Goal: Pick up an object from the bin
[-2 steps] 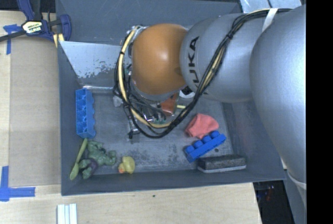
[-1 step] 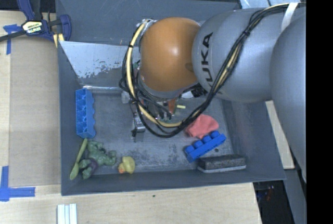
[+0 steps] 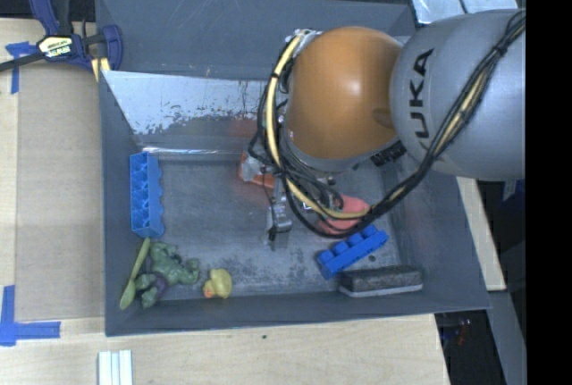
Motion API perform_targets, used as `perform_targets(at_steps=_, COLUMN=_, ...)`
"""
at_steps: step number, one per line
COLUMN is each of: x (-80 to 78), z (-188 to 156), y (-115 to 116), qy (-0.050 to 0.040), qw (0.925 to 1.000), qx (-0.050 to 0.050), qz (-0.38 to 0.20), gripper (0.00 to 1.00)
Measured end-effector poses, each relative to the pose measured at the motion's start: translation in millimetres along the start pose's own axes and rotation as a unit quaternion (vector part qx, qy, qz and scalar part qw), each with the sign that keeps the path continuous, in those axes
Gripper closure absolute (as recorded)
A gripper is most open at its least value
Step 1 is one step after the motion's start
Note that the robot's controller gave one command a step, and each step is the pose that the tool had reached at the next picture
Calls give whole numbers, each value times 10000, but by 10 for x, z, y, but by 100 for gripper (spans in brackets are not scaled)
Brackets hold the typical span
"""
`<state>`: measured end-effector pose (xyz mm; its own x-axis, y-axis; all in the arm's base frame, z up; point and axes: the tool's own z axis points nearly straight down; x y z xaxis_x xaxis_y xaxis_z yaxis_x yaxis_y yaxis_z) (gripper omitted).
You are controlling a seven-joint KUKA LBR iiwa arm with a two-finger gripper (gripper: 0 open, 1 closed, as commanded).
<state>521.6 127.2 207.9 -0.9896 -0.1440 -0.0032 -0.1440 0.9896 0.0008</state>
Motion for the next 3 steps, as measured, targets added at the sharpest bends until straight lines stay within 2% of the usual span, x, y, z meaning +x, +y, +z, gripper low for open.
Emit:
perform_targets(at_steps=1, x=20, z=-604, y=-113, qy=-15, qw=9999, qx=-7, qz=159, gripper=0)
perform_targets(at_steps=2, x=-125, z=-601, y=-261, qy=-29, qw=9990, qx=-2, qz=-437, gripper=0)
perform_targets(at_steps=3, x=-9, z=-508, y=-503, qy=-30, qw=9964, qx=-9, qz=850, gripper=0)
